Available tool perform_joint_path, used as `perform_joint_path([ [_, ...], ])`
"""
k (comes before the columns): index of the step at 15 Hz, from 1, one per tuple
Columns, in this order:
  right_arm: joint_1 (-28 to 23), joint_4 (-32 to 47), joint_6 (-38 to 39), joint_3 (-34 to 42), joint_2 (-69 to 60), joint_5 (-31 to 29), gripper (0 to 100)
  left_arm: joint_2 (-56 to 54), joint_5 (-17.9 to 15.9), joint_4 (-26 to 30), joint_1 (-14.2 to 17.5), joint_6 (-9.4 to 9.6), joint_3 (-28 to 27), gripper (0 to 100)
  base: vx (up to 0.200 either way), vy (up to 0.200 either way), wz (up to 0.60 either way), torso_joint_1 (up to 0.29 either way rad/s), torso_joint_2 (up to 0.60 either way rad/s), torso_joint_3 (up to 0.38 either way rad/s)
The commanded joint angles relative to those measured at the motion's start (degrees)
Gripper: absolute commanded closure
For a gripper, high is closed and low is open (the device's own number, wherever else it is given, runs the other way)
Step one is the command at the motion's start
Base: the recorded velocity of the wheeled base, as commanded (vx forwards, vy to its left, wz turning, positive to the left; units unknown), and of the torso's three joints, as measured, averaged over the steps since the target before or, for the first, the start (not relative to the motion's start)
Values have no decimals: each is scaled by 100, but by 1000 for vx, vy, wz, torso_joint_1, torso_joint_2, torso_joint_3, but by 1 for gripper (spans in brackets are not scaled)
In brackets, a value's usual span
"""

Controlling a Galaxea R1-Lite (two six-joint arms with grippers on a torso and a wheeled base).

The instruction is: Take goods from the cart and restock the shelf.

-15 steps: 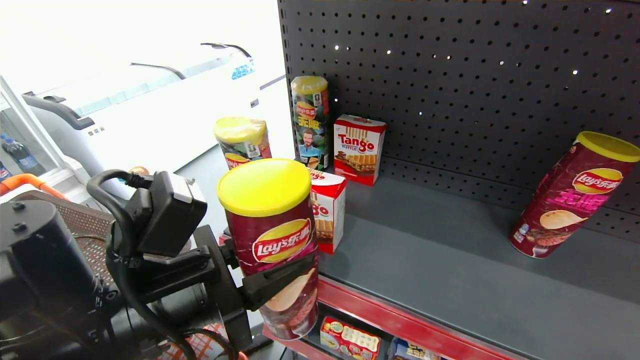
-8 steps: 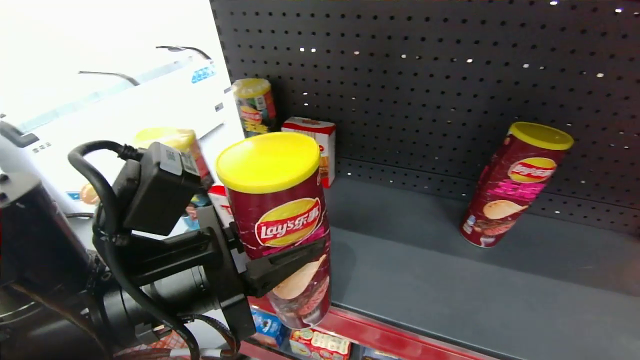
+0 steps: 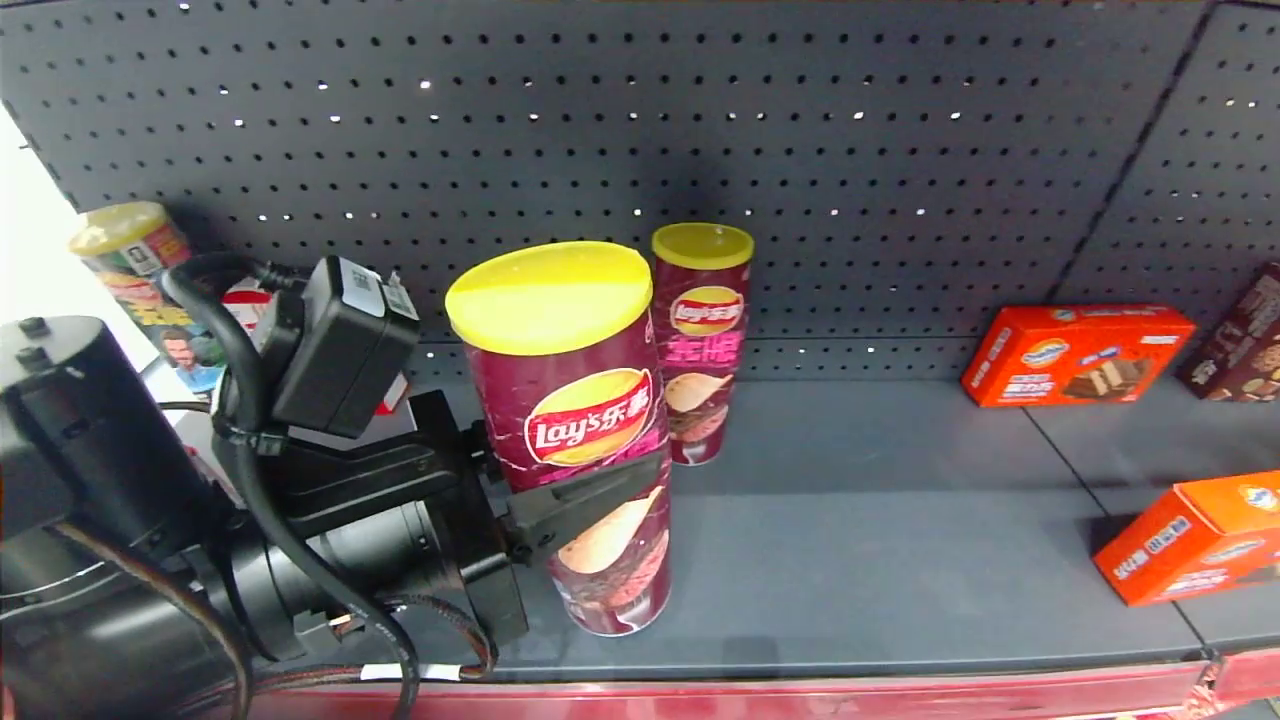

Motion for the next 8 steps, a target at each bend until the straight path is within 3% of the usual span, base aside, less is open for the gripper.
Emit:
perform_joint_path([
  [1, 4, 2, -7, 5, -1, 0, 0, 3, -1, -13, 29, -2, 19, 100, 0, 0, 0, 0, 0, 0],
  [8, 4, 2, -15, -4, -1, 9, 0, 3, -10, -22, 82, -11, 71, 100, 0, 0, 0, 0, 0, 0],
])
